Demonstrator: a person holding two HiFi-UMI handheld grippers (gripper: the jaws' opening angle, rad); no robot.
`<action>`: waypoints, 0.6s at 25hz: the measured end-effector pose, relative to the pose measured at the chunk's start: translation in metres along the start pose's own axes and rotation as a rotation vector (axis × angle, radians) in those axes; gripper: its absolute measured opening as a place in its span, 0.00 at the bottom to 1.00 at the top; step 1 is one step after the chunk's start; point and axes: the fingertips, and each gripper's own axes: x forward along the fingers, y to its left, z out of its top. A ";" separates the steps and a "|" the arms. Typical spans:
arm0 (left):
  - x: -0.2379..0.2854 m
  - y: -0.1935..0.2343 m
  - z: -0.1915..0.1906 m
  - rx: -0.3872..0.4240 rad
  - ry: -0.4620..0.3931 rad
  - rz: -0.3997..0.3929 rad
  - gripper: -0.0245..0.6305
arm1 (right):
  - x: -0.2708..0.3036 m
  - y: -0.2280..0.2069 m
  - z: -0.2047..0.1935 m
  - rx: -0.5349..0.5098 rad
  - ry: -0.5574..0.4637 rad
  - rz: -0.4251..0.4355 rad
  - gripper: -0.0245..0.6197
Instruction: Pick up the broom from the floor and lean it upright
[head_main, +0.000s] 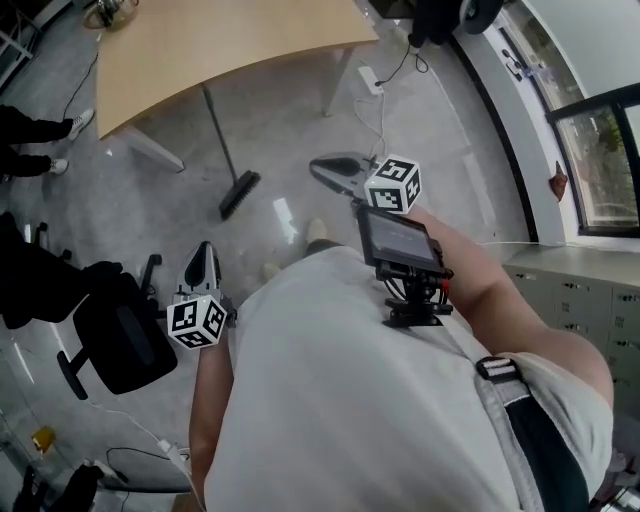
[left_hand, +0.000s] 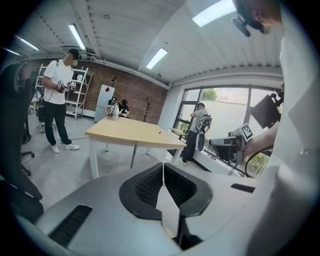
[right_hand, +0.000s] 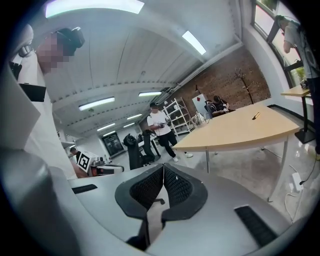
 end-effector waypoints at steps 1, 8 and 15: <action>0.002 -0.001 0.002 0.004 -0.001 -0.010 0.06 | 0.001 0.003 0.002 -0.002 -0.005 0.001 0.06; 0.009 0.004 0.023 0.034 -0.023 -0.034 0.06 | 0.011 0.016 0.011 -0.013 -0.051 0.008 0.06; 0.011 -0.003 0.008 0.026 0.001 -0.056 0.06 | -0.002 0.025 -0.005 -0.007 -0.059 -0.013 0.06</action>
